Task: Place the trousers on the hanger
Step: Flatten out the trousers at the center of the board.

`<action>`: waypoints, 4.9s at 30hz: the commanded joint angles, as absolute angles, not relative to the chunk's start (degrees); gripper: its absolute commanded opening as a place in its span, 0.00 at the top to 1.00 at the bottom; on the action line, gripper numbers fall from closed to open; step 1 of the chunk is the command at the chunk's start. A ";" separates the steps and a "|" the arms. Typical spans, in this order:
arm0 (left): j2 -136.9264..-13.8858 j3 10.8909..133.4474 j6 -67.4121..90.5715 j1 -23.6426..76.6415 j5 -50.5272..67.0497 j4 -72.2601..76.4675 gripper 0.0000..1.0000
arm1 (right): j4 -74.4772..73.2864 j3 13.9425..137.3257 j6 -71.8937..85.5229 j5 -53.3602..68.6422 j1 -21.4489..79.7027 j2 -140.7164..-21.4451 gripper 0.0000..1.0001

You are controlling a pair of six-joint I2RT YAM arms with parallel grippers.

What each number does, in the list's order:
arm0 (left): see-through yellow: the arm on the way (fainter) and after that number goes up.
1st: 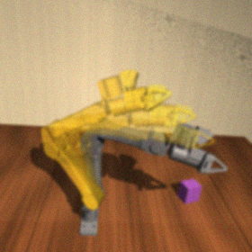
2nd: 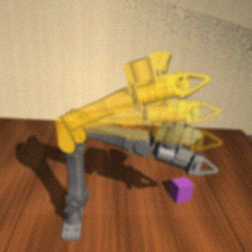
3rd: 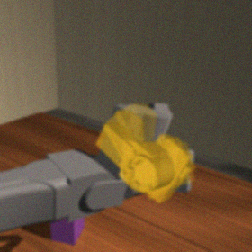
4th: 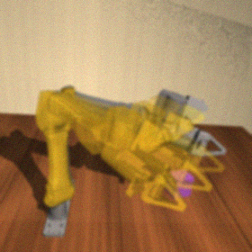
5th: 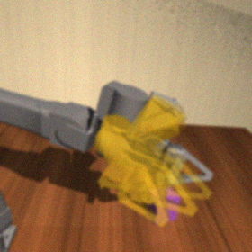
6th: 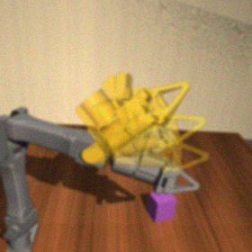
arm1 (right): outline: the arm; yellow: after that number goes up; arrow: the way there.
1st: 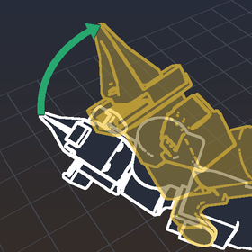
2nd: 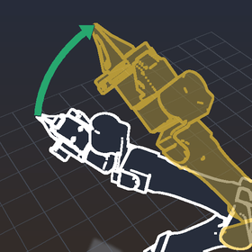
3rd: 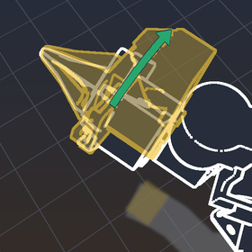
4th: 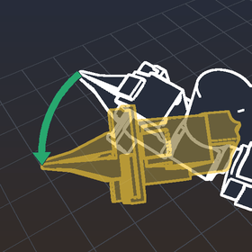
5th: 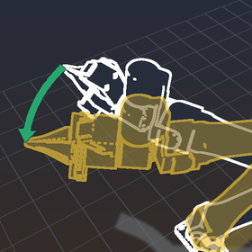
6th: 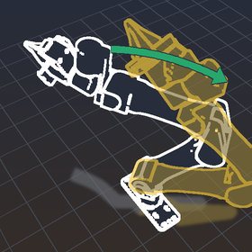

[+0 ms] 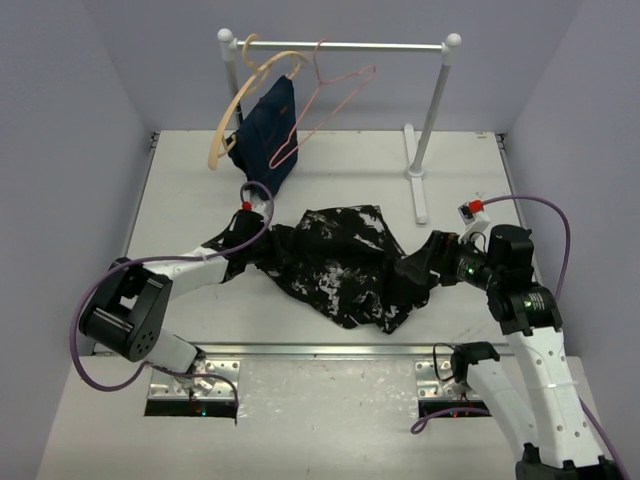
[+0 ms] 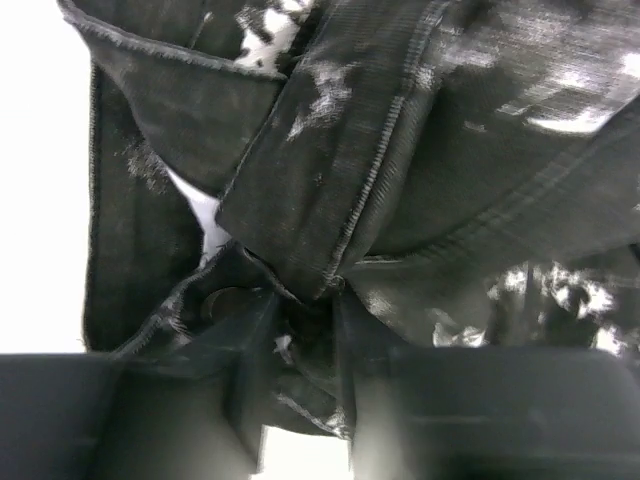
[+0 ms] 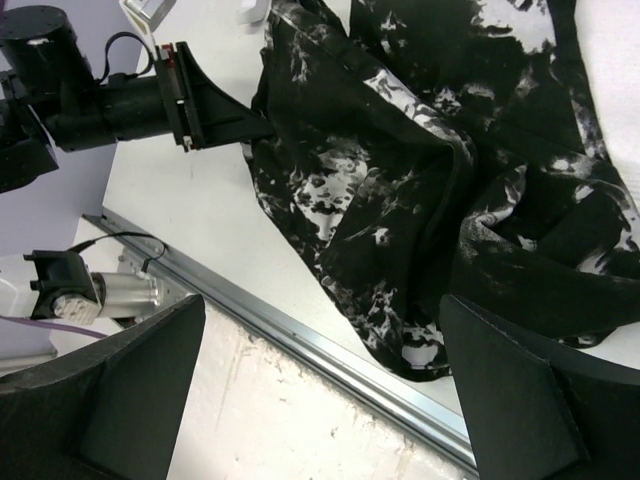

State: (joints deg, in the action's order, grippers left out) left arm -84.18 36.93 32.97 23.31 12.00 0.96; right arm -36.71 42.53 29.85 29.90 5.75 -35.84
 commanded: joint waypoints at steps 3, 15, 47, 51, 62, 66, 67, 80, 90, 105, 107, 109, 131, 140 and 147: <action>-76.45 38.24 32.03 24.28 13.50 4.00 0.98 | -32.14 41.09 30.73 31.90 5.59 -38.09 0.01; -51.41 54.06 37.62 30.76 -24.88 -29.54 1.00 | -20.12 38.50 30.76 34.46 6.16 -50.55 0.01; -43.13 81.15 18.28 30.76 -2.96 -23.16 1.00 | -11.02 47.64 31.37 16.57 20.26 -76.39 1.00; -47.99 88.56 18.28 30.76 4.05 -19.54 1.00 | -23.37 50.10 29.88 3.25 13.78 -61.88 1.00; -48.42 95.21 27.08 30.76 -26.12 -17.12 1.00 | -56.21 92.73 15.74 -14.47 11.16 -60.75 1.00; -43.43 85.24 36.36 30.76 -40.47 -25.05 1.00 | -64.44 99.86 12.46 -5.77 11.16 -71.08 0.99; -43.06 83.71 38.48 30.76 -41.34 -27.21 1.00 | -66.11 99.79 12.24 -5.93 11.23 -73.34 0.98; -43.12 53.20 52.66 30.76 -34.63 -37.55 1.00 | -44.32 79.85 14.58 18.40 13.21 -79.02 0.10; -40.87 45.79 56.07 30.67 -42.77 -47.06 1.00 | -28.44 71.62 6.78 24.49 31.48 -97.95 0.06; -34.80 53.88 33.90 30.67 -40.75 -37.44 1.00 | -27.06 65.10 10.51 -1.11 36.21 -91.47 1.00; -34.45 56.00 32.64 30.67 -42.56 -38.60 1.00 | -31.80 64.75 11.99 -7.31 36.21 -84.84 1.00; -34.08 57.49 31.49 30.67 -45.13 -39.63 1.00 | -37.04 67.63 13.09 -13.26 36.21 -79.87 1.00; -30.27 62.00 30.81 30.65 -61.02 -40.59 1.00 | -35.23 84.86 -0.34 -31.55 25.05 -82.01 1.00; -35.66 64.62 38.78 30.67 -66.08 -50.61 1.00 | -41.09 104.63 -2.86 -20.47 25.12 -105.60 0.25; -39.20 69.87 42.27 30.67 -71.19 -57.56 1.00 | -34.53 66.82 15.37 -14.23 22.06 -84.48 0.01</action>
